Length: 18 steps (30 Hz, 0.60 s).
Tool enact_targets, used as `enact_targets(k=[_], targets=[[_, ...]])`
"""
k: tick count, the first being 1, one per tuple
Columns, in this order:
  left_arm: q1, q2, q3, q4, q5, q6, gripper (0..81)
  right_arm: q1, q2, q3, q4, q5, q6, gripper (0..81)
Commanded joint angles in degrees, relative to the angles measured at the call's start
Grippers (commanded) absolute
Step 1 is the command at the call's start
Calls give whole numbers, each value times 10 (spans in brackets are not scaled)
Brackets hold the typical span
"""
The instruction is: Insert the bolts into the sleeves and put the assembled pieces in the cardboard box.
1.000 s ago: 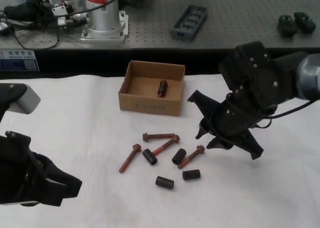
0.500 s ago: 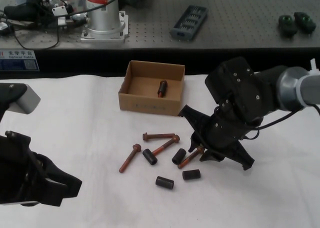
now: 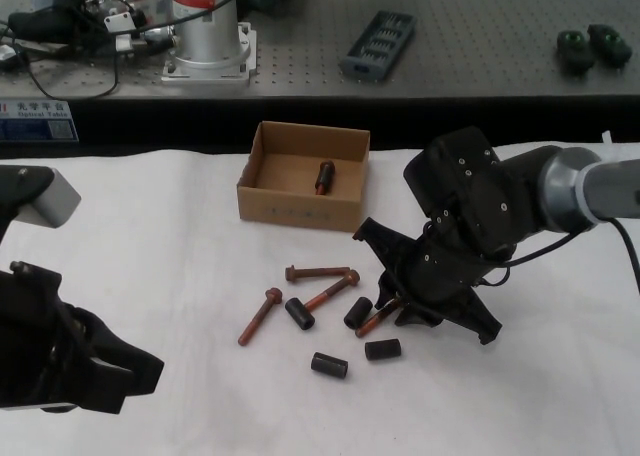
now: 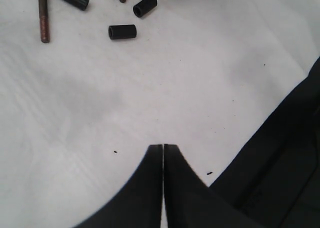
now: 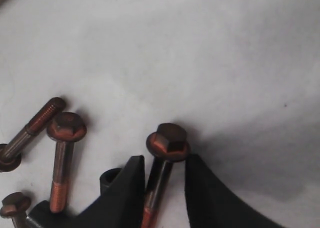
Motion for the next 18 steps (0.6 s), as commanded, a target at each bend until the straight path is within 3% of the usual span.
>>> enact_targets(k=[1, 10, 18], targets=[[0, -3, 1, -1, 3, 10, 7, 0, 0, -4, -8, 5, -1, 184], [0, -3, 1, -6, 3, 10, 7, 0, 3, -4, -8, 27, -1, 160], [0, -3, 1, -20, 3, 10, 7, 0, 29, -4, -7, -21, -1, 160]])
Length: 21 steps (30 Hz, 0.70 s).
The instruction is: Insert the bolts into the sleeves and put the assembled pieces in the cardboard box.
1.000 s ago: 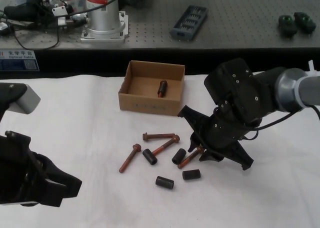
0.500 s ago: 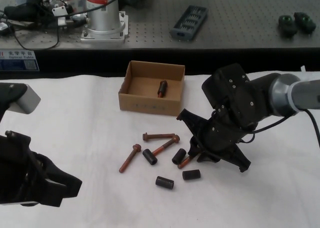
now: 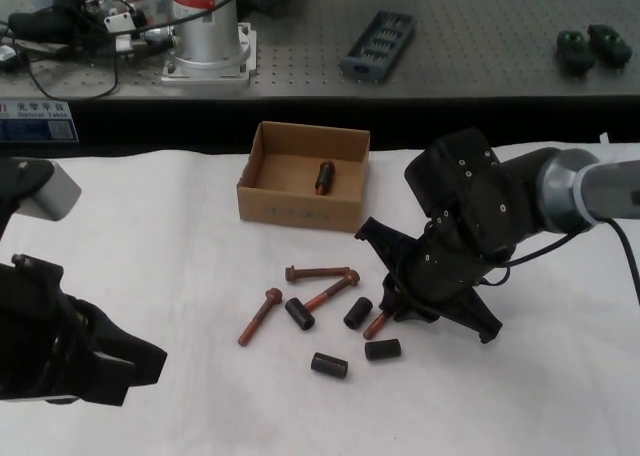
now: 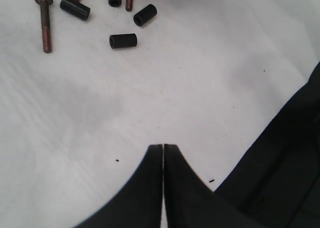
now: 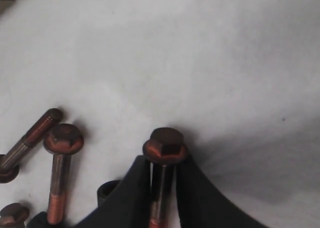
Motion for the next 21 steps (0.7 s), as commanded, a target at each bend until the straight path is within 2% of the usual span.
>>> enact_targets(k=[1, 5, 8, 9, 14, 21], targets=[[0, -3, 1, -5, 3, 10, 7, 1, 17, 0, -1, -16, -2, 160], [0, -3, 1, -5, 3, 10, 7, -3, 17, 0, -1, -32, -2, 151], [0, -3, 1, -5, 3, 10, 7, -9, 9, 0, 2, -51, -11, 32], [0, -3, 1, -5, 3, 10, 7, -11, 4, 0, 2, -53, -26, 16], [0, -3, 1, -7, 3, 10, 7, -23, -20, 0, 21, -104, -116, 29], [0, -3, 1, -10, 3, 10, 7, -33, -92, 0, 89, -100, -253, 29]])
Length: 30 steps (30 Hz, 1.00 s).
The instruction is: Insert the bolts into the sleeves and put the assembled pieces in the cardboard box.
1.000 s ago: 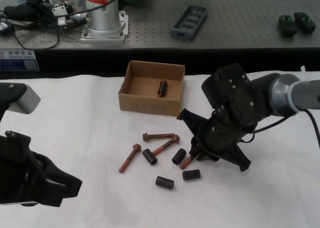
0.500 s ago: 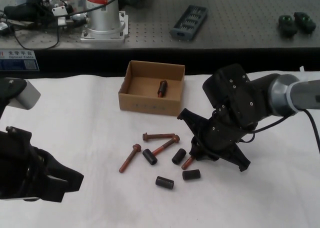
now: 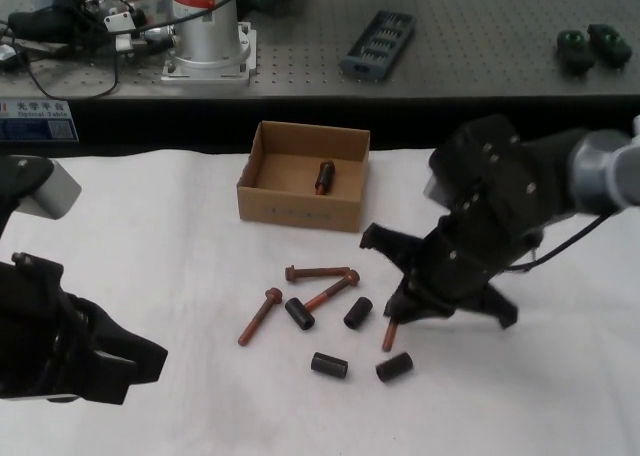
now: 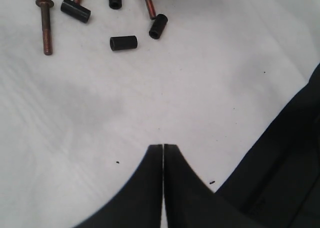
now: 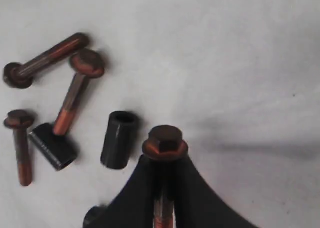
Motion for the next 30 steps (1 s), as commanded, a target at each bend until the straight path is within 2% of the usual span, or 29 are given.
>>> enact_targets(k=[1, 10, 16, 19, 22, 25, 30], targets=[[0, -3, 1, -10, 3, 10, 7, -4, -38, -3, 18, -4, -45, 29], [0, 4, 1, -78, 3, 10, 6, -7, -154, 3, 117, 20, -216, 29], [0, 45, 1, -89, 7, 5, 1, -7, -244, 57, 146, 19, -249, 29], [-1, 76, 1, -89, 10, -4, 83, -7, -298, 92, 153, 16, -249, 29], [-7, 112, 1, -103, 10, -24, 242, -7, -359, 120, 156, 16, -249, 29], [-21, 146, 1, -140, 10, -101, 379, -7, -409, 141, 156, 16, -249, 29], [-67, 202, 1, -215, -19, -192, 390, -7, -464, 145, 171, 16, -249, 29]])
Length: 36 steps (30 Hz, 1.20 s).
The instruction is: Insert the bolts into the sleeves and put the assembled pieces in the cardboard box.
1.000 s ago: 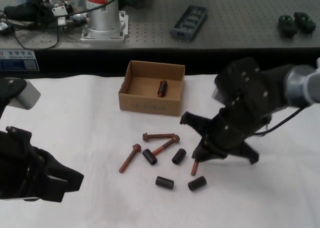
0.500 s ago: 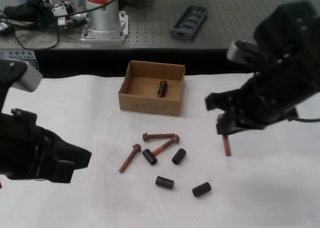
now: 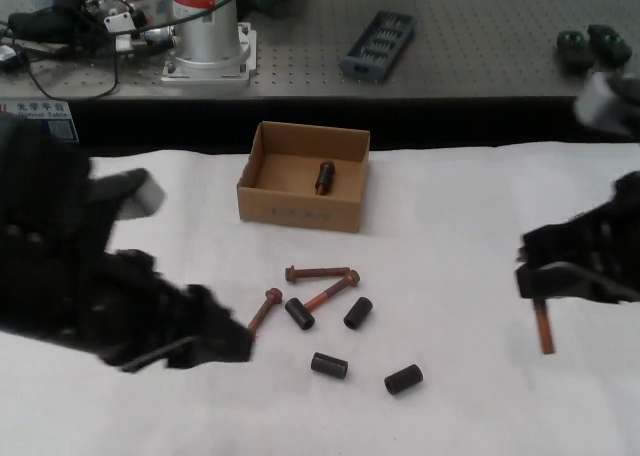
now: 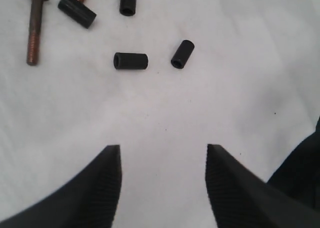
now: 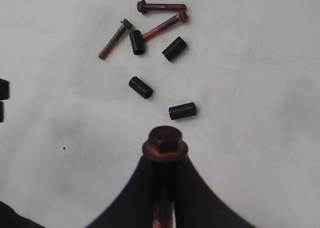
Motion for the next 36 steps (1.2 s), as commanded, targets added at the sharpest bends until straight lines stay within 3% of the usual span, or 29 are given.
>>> enact_targets(k=[1, 5, 13, 24, 36], targets=[[-29, 29, 1, -50, -27, -38, 390, -2, -9, -1, 2, -4, -5, 29], [-54, 73, -1, -102, -50, -50, 387, -2, -21, -1, 12, -4, -5, 29], [-66, 147, -18, -106, -68, -235, 293, -2, -21, -1, 20, -4, -5, 29], [-119, 192, -20, -212, -181, -531, 297, -2, -21, -1, 19, -21, -5, 29], [-121, 229, -21, -250, -212, -699, 297, -2, -21, -1, 19, -30, -5, 29]])
